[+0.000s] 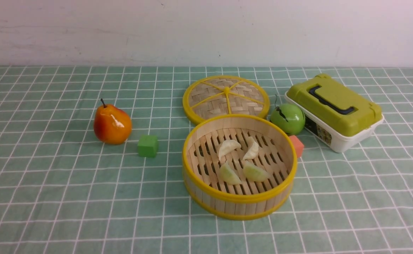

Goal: Put the dumplings into the steamer on the table with the blue tablecloth.

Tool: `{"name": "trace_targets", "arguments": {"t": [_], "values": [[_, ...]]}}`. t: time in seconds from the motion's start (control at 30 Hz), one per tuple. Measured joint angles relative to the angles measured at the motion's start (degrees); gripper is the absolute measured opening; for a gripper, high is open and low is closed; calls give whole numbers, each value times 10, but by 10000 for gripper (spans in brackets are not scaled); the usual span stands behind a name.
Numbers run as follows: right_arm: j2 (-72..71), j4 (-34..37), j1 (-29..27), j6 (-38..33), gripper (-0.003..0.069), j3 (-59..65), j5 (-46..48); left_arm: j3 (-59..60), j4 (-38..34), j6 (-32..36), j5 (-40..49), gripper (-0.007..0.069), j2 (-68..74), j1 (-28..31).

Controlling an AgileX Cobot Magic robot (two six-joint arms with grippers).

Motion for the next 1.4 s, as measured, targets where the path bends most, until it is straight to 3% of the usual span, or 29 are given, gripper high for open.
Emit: {"name": "trace_targets", "arguments": {"t": [0.43,0.53,0.67,0.77,0.97,1.13,1.4], "values": [[0,0,0,0,9,0,0,0,6,0,0,133,0,0],[0,0,0,0,11,0,0,10,6,-6,-36,131,0,5],[0,0,0,0,13,0,0,39,5,9,-161,71,0,67],[0,0,0,0,18,0,0,80,-8,68,-268,-15,-5,154],[0,0,0,0,22,0,0,174,-70,133,-395,-14,-40,290],[0,0,0,0,22,0,0,254,-86,135,-420,-14,-99,358],[0,0,0,0,34,0,0,319,-87,78,-382,-14,-120,384]]}}
